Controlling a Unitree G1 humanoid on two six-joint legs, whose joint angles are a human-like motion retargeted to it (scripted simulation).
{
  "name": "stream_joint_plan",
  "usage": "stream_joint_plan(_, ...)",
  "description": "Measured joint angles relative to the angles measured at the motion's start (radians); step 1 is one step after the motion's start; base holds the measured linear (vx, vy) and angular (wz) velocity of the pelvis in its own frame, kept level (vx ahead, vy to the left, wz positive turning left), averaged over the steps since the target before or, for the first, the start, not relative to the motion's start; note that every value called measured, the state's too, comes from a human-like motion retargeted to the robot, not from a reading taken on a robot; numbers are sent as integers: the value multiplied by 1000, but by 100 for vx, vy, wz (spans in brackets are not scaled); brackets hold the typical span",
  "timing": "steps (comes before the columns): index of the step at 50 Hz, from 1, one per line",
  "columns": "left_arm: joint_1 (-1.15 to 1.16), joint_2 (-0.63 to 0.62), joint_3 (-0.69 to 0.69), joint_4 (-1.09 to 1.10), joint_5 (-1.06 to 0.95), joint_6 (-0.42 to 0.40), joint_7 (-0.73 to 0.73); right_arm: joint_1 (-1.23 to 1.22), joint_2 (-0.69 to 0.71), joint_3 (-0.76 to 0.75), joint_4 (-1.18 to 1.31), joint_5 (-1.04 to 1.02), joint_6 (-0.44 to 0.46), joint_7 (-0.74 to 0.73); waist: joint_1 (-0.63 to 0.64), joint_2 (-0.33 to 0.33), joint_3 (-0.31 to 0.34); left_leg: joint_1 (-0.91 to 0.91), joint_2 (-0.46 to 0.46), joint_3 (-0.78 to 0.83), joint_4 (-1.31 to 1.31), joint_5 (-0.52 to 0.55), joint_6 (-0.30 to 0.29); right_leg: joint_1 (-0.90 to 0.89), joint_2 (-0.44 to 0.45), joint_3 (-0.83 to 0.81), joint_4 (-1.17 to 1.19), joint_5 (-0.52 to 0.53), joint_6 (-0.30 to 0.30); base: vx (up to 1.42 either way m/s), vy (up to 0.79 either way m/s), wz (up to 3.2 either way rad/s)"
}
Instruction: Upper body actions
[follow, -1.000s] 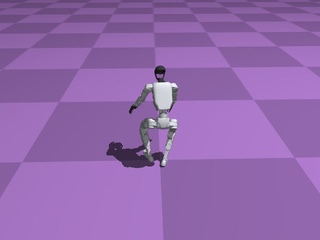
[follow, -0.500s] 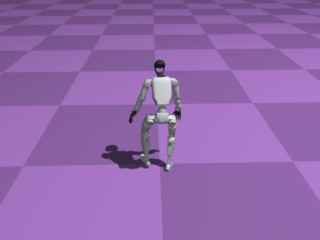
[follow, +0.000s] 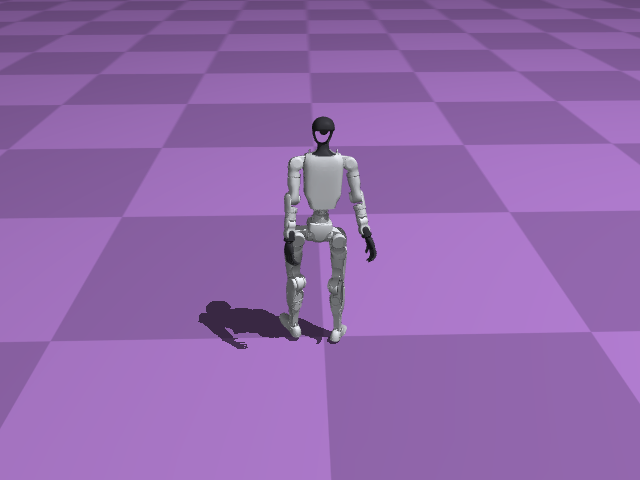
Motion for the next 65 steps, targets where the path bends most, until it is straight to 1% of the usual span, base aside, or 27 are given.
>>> stream_joint_plan(4, -85, 31, -68, -64, 12, -16, 1, -74, 25, 43, -62, 14, -29, 59, 3, -2, -5, -7, 2, -9, 25, -10, -5, 5, 0, -11, 7, -6, -2, 0, 0, 0)
stream_joint_plan(8, -229, 69, -147, -93, 17, -27, 15, -193, 47, 134, -146, -9, -48, 119, 4, 3, 6, -44, 21, -15, 90, -34, -21, -22, -4, -6, 57, -30, 3, -7, -1, -2)
stream_joint_plan(10, -316, 94, -186, -91, 29, -33, 23, -267, 55, 188, -182, -40, -61, 128, 23, 10, 13, -94, 39, -17, 148, -54, -30, -70, -3, 32, 117, -58, 10, -20, -2, -28)
stream_joint_plan(12, -412, 120, -217, -83, 45, -40, 42, -357, 58, 234, -199, -68, -82, 134, 20, 23, 22, -170, 72, -45, 238, -86, -51, -150, 5, 83, 214, -95, 16, -27, -3, -4)
stream_joint_plan(15, -538, 169, -268, -90, 70, -44, 64, -500, 59, 302, -198, -91, -133, 153, 35, 18, 44, -270, 112, -54, 376, -142, -85, -252, 14, 123, 334, -151, 8, -29, -5, -29)
stream_joint_plan(17, -623, 212, -298, -106, 111, -35, 52, -590, 61, 314, -203, -114, -145, 187, 38, 1, 56, -346, 122, -69, 468, -177, -104, -330, 2, 142, 429, -190, 4, -27, -8, -9)
stream_joint_plan(20, -740, 226, -288, -133, 205, -22, 44, -693, 66, 281, -234, -157, -143, 250, 67, -21, 76, -433, 131, -56, 568, -215, -112, -432, -6, 178, 535, -233, -4, -22, -9, -8)
stream_joint_plan(22, -786, 223, -281, -135, 204, -23, 49, -726, 74, 267, -255, -164, -141, 270, 72, -21, 94, -460, 137, -65, 602, -226, -115, -449, -5, 175, 558, -242, -8, -13, -5, -7)
stream_joint_plan(25, -835, 222, -280, -129, 170, -50, 54, -767, 81, 276, -273, -138, -157, 267, 82, -12, 113, -482, 157, -65, 628, -232, -115, -465, 10, 186, 569, -241, -9, -11, 1, -15)
stream_joint_plan(30, -801, 220, -312, -163, 212, -72, 22, -728, 82, 289, -284, -150, -182, 244, 85, -6, 109, -438, 142, -70, 569, -214, -103, -409, 11, 177, 494, -206, -3, 7, 2, 0)
stream_joint_plan(35, -668, 204, -327, -170, 224, -74, 5, -590, 71, 310, -296, -191, -168, 220, 75, -11, 83, -319, 96, -56, 388, -151, -61, -294, 11, 156, 323, -127, -2, 19, 3, 10)
stream_joint_plan(38, -538, 158, -309, -124, 193, -76, 8, -448, 64, 316, -281, -184, -171, 146, 36, -9, 47, -218, 60, -49, 218, -81, -28, -178, -2, 90, 154, -52, 11, 25, 2, 57)
stream_joint_plan(41, -405, 123, -293, -62, 154, -85, 20, -321, 63, 309, -226, -177, -175, 83, 10, -16, 24, -104, 17, -50, 65, -29, 3, -67, -13, 24, 31, -1, 19, 31, 2, 30)
stream_joint_plan(43, -311, 118, -275, -12, 165, -93, 28, -236, 61, 297, -173, -187, -160, 62, 14, -28, 11, -22, -14, -26, -22, -6, 21, -3, -9, -21, -26, 17, 20, 42, 1, -31)
stream_joint_plan(44, -277, 124, -271, 8, 181, -90, 25, -204, 59, 290, -151, -195, -148, 62, 13, -31, -1, 2, -19, 4, -43, -1, 20, 12, -4, -43, -35, 13, 18, 29, 5, -12)
stream_joint_plan(45, -247, 132, -269, 27, 199, -84, 21, -176, 57, 283, -131, -204, -136, 63, 11, -32, -14, 21, -20, 41, -56, 2, 15, 21, 3, -62, -37, 5, 14, 25, 5, 10)
stream_joint_plan(47, -196, 139, -245, 77, 270, -7, 16, -124, 47, 239, -56, -237, -67, 93, -7, -32, -40, -4, -25, -39, -23, -15, 15, -6, -6, 25, 0, -9, 9, 21, 0, 33)
stream_joint_plan(48, -184, 132, -232, 94, 288, 34, 28, -112, 44, 218, -25, -241, -35, 110, -11, -32, -29, -11, -21, -65, -2, -18, 10, 5, -5, 13, 4, -11, 9, 7, -4, 31)
stream_joint_plan(50, -154, 124, -205, 117, 279, 63, 43, -76, 33, 198, 0, -210, -6, 130, -9, -29, 7, 16, -20, -58, 8, -23, 10, 38, 8, -22, 2, -16, 3, -3, 1, -3)
stream_joint_plan(52, -127, 125, -194, 116, 247, 36, 14, -45, 16, 198, 0, -171, -20, 138, -4, -26, 23, 41, -20, -48, 4, -27, 8, 56, 10, -11, 2, -17, 4, -1, 7, -20)
stream_joint_plan(53, -108, 127, -188, 110, 226, 18, -13, -25, 6, 199, 0, -145, -32, 143, -4, -25, 19, 49, -19, -46, 1, -29, 5, 59, 9, -6, 0, -18, 5, 13, 9, -14)
stream_joint_plan(57, -42, 107, -126, 73, 218, -13, -51, 27, 3, 155, 0, -104, -65, 128, -10, -17, -34, 55, -33, -53, -14, -30, 8, 68, 19, -23, -24, -16, -1, 18, 6, 1)
stream_joint_plan(60, -49, 102, -119, 68, 167, -29, -45, 7, 13, 136, 0, -66, -110, 130, -6, -16, -34, 57, -34, -53, -13, -29, 9, 68, 19, -17, -16, -19, -1, -2, -1, 0)
stream_joint_plan(65, -125, 104, -151, 65, 103, -33, -42, -108, 31, 187, 0, -19, -164, 141, -23, -4, -23, 47, -12, -44, 22, -42, -5, 61, 20, -20, 19, -39, 4, -9, 0, 1)
